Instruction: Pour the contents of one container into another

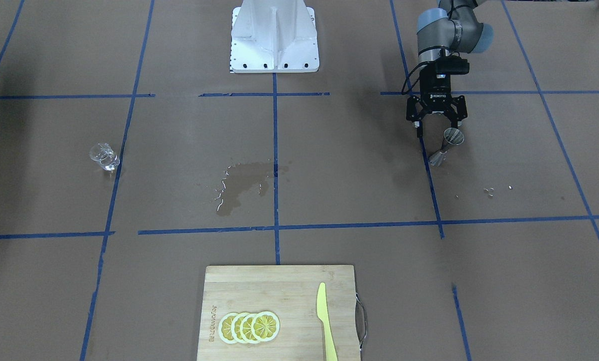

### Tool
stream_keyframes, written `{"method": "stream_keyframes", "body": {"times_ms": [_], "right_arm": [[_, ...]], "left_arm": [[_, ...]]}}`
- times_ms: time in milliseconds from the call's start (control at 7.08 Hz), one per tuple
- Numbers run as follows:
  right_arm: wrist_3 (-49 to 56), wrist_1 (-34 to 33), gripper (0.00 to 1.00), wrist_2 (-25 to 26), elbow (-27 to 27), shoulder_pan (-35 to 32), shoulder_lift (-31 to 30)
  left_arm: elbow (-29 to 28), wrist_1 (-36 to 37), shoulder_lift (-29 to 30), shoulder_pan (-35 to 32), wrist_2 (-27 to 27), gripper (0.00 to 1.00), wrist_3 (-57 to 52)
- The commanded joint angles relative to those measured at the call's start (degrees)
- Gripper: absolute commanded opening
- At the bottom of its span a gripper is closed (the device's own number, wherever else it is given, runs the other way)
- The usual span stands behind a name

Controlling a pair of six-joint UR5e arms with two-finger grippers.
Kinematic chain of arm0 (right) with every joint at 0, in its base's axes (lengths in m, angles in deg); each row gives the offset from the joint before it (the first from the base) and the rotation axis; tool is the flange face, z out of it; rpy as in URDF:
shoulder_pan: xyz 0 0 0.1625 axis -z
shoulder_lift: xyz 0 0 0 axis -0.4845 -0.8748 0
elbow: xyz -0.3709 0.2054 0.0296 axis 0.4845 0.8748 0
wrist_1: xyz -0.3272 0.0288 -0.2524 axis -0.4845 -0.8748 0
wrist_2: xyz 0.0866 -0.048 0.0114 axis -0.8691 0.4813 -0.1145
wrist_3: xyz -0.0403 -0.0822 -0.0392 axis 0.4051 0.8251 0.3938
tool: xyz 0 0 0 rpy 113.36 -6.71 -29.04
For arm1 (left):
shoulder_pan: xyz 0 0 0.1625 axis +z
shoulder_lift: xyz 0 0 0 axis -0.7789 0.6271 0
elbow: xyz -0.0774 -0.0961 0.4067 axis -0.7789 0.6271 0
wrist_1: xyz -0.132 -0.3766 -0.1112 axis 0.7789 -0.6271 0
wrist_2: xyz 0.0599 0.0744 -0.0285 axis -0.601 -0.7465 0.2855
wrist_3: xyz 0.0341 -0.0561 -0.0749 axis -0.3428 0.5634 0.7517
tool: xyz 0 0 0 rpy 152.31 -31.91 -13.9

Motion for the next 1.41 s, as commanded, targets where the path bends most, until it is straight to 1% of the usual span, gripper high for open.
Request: {"method": "stream_keyframes", "body": {"times_ms": [0, 424, 565, 848, 989, 1131, 1272], "right_arm": [[0.0, 0.1, 1.00, 0.0, -0.2, -0.1, 0.0], [0.0, 0.0, 1.00, 0.0, -0.4, -0.1, 0.0], [0.1, 0.1, 1.00, 0.0, -0.3, -0.1, -0.1], [0.1, 0.1, 1.00, 0.2, -0.4, -0.1, 0.0], [0.1, 0.1, 1.00, 0.2, -0.4, -0.1, 0.0], [0.1, 0.1, 1.00, 0.3, -0.5, -0.1, 0.0], [0.1, 0.1, 1.00, 0.3, -0.5, -0.1, 0.0]], "left_arm": [[-1.7, 0.0, 0.4, -0.2, -1.0, 0.99, 0.0], [-2.3, -0.1, 0.6, -2.1, -1.5, 0.99, -0.4], [-3.4, -0.3, 0.8, -2.4, -1.5, 0.99, -0.4], [-5.5, -0.3, 3.4, -2.5, -1.5, 0.99, -0.5], [-5.6, -0.3, 3.6, -2.8, -1.5, 0.98, -0.6], [-5.7, -0.3, 3.6, -3.3, -1.4, 0.92, -0.7], [-5.7, -0.2, 3.6, -3.6, -1.3, 0.90, -0.6]]}}
